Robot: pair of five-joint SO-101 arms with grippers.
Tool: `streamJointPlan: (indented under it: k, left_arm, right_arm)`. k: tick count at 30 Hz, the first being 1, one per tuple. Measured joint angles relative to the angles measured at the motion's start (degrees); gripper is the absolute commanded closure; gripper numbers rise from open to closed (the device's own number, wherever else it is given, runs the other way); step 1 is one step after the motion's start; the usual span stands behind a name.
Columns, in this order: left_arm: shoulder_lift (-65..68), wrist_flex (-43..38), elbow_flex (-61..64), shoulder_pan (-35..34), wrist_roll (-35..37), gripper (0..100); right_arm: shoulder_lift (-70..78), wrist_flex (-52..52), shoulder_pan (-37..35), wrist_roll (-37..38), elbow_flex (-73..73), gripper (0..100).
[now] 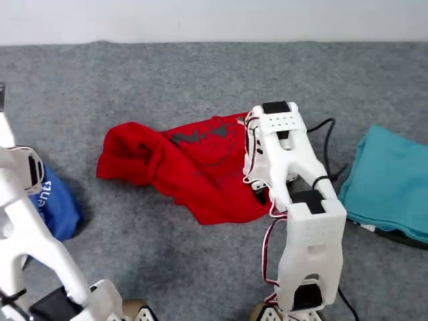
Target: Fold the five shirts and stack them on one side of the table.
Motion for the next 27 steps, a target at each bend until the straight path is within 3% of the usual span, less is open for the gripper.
streamJointPlan:
  k: [6, 14, 23, 27]
  left_arm:
    - [0.0, 0.0, 0.0, 0.0, 0.0, 86]
    - [0.0, 0.0, 0.2, 0.0, 0.0, 86]
    - [0.0, 0.0, 0.2, 0.0, 0.0, 86]
    - [0.0, 0.0, 0.2, 0.0, 0.0, 86]
  right_arm:
    - [0.0, 1.2, 4.2, 8.5, -8.1, 98.7]
    - [1.9, 0.5, 15.2, 20.0, -33.0, 98.7]
    - [13.3, -3.3, 20.9, 20.1, -55.1, 98.0]
    - [15.6, -2.2, 22.3, 16.5, -61.7, 85.7]
